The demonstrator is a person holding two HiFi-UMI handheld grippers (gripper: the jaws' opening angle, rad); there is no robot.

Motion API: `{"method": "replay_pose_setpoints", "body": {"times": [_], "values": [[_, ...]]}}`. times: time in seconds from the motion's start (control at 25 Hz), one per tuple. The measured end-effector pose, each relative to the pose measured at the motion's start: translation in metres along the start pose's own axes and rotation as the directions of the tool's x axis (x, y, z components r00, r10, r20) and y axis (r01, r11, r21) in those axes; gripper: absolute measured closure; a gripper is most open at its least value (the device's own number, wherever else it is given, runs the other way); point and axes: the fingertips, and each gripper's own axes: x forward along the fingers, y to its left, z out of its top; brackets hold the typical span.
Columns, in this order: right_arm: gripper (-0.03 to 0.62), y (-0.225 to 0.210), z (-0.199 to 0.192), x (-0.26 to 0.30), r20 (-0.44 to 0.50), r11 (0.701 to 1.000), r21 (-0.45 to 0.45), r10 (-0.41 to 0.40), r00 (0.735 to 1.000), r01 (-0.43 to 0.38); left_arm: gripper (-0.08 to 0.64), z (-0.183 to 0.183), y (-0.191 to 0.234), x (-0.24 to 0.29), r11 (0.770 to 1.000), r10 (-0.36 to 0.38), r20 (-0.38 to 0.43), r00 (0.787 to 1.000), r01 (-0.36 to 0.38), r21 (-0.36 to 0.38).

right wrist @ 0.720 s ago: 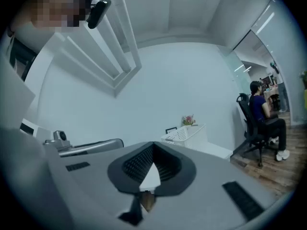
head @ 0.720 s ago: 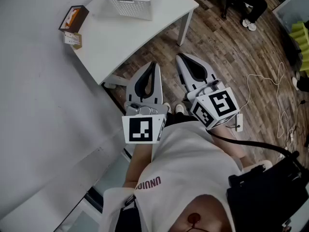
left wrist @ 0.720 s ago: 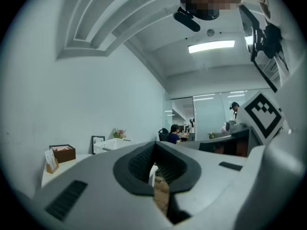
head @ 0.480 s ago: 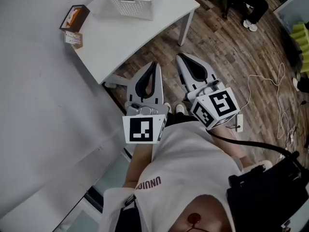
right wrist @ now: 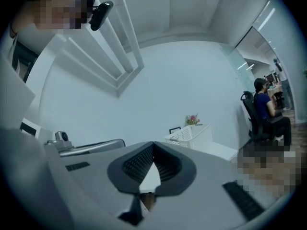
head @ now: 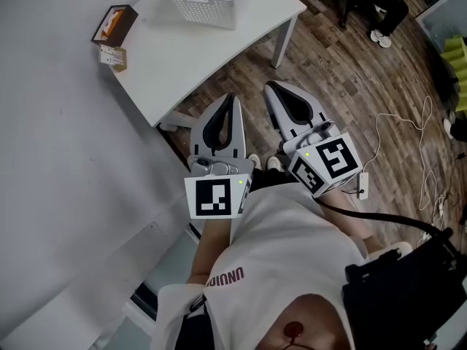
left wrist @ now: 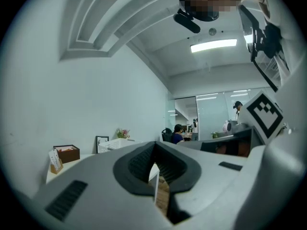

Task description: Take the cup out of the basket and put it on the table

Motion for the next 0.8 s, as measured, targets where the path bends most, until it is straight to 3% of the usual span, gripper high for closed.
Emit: {"method": "replay_pose_setpoints", "body": {"times": [0.28,0.48,0.8], "values": [[0.572,-0.009,-0.005,0.015,-0.017,0.997,0.019,-0.071,0.997,0.071,0.548,-0.001,0.027,0.0,0.999,0.04,0.006,0.999,-0.04,-0.003],[0.574,-0.011,-0.012,0.026,-0.02,0.994,0.025,-0.109,0.994,0.11,0.548,-0.003,0.041,-0.003,0.995,0.074,0.003,0.997,-0.073,-0.069],[0.574,-0.032,-0.003,0.029,0.034,0.974,0.011,-0.227,0.973,0.227,0.548,-0.02,0.065,0.002,0.997,0.08,-0.021,0.997,-0.08,-0.012]]}}
